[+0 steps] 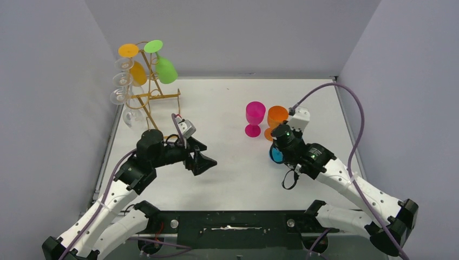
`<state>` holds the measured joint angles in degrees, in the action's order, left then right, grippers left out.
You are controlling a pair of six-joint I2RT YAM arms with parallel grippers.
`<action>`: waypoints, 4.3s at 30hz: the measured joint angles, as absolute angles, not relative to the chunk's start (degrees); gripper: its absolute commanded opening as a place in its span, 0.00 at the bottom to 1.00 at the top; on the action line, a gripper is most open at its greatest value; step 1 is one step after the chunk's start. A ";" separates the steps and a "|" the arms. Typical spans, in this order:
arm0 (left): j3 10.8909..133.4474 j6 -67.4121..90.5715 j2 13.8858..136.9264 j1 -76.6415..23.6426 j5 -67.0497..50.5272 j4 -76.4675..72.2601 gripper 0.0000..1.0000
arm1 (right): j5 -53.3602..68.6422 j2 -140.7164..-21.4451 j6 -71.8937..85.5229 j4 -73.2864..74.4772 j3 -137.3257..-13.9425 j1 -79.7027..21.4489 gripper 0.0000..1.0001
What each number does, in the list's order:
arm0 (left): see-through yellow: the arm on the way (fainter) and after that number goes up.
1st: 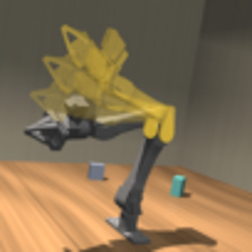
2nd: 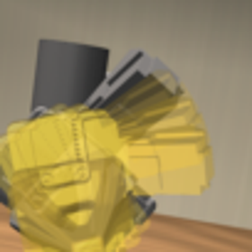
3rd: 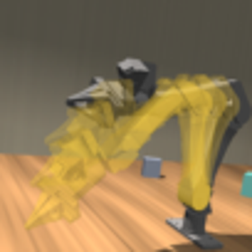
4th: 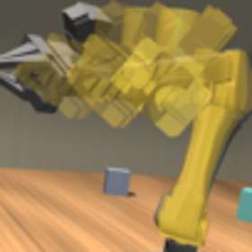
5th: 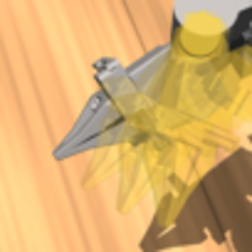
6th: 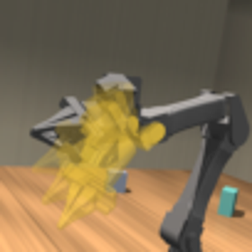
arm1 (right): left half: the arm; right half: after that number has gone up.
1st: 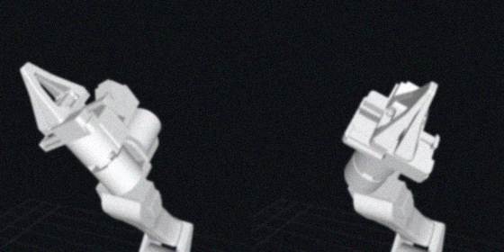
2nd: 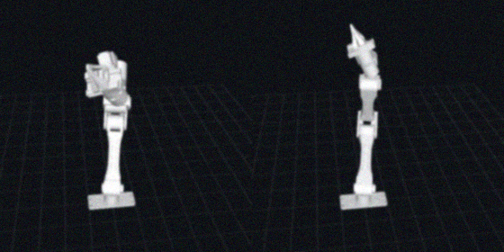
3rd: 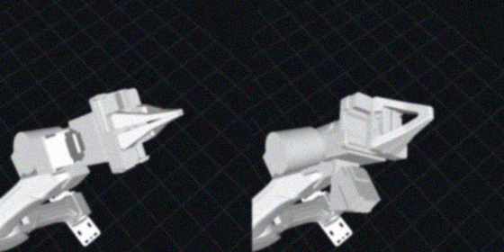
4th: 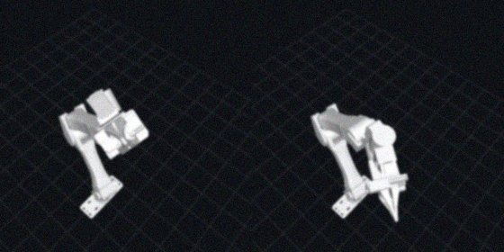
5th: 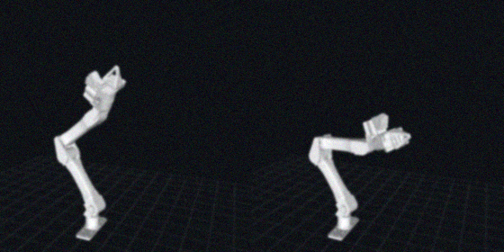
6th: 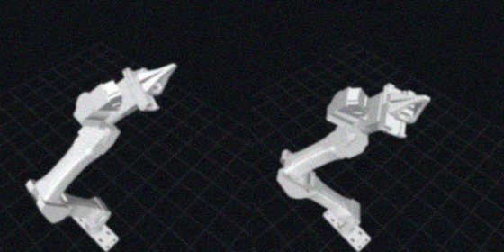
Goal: Take the wine glass off the wine glass rack
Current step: Place the wine glass at the center of the board, then pick up the wine glass from the wine rack.
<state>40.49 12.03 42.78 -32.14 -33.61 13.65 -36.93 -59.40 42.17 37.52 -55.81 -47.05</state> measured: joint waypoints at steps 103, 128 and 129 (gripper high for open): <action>94.54 14.11 77.76 -11.94 -21.28 31.97 0.85 | 13.93 -42.28 38.44 7.18 -41.45 -16.53 0.88; 110.67 36.34 98.87 6.11 -12.58 26.02 0.68 | 19.86 -46.81 44.93 3.09 -41.39 -16.60 0.90; 111.42 37.19 99.61 6.11 -11.99 26.02 0.67 | 19.86 -46.83 45.15 3.07 -41.39 -16.64 0.90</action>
